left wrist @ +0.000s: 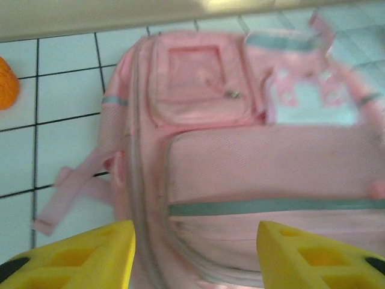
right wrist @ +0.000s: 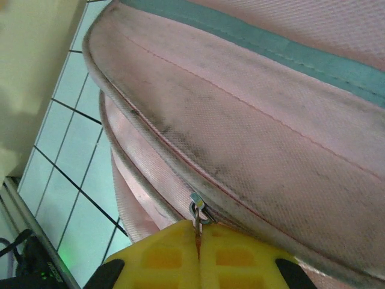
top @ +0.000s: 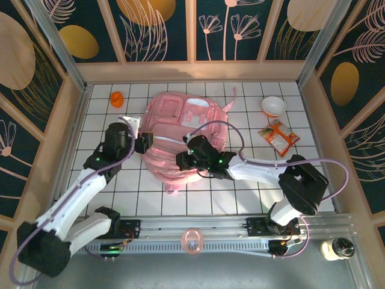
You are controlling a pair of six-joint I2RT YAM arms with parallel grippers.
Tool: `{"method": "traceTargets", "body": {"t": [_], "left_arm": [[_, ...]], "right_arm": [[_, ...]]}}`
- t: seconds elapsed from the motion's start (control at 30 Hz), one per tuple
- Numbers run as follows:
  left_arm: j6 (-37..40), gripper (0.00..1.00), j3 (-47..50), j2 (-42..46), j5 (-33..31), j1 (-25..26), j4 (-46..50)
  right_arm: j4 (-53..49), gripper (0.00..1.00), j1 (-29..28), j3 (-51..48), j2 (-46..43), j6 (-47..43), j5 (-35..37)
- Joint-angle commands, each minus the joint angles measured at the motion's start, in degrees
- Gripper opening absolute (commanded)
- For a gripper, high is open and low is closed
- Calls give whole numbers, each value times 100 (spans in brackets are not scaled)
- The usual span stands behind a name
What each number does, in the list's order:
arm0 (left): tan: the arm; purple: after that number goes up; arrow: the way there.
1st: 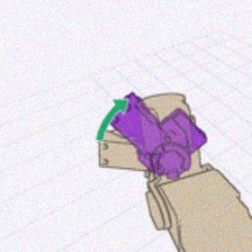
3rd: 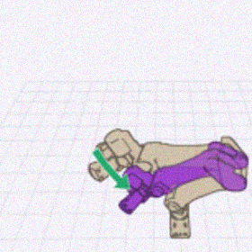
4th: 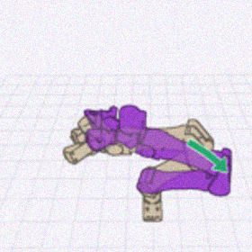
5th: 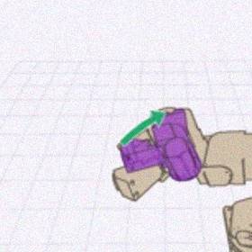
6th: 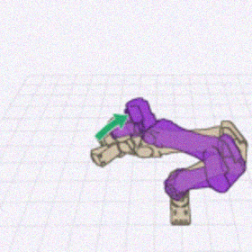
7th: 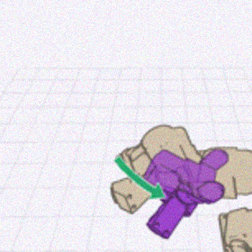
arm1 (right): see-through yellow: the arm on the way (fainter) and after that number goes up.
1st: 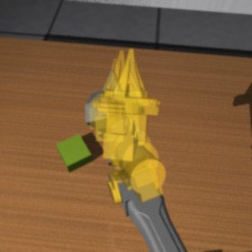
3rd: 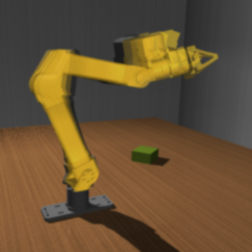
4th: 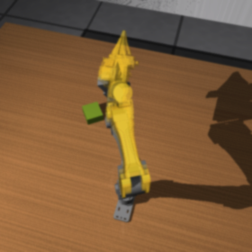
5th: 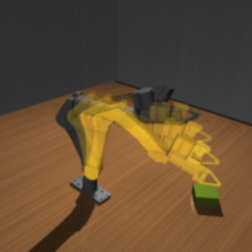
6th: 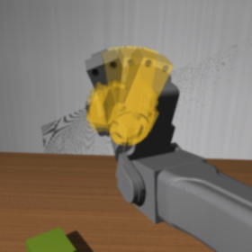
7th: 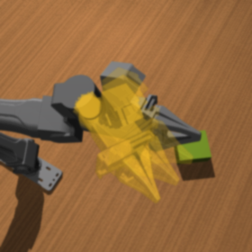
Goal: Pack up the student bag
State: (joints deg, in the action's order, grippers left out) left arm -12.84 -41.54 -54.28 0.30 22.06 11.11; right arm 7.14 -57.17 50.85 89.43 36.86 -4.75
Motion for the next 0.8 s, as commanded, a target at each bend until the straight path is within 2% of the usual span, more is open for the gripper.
{"method": "traceTargets", "body": {"t": [0.0,0.17,0.23,0.53,0.77], "left_arm": [[-2143,58,328,542,707,2,-38],[-4315,56,996,692,1214,5,-616],[-4686,55,1035,548,1341,2,-701],[-5305,55,937,-135,1557,6,-791],[-5598,55,1151,-256,1578,8,-835]], "right_arm": [[417,0,-136,343,198,102,-258],[483,0,-224,478,398,101,-340],[482,0,-242,494,437,102,-342],[489,0,-286,490,467,78,-297],[571,0,-317,535,507,66,-342]]}}
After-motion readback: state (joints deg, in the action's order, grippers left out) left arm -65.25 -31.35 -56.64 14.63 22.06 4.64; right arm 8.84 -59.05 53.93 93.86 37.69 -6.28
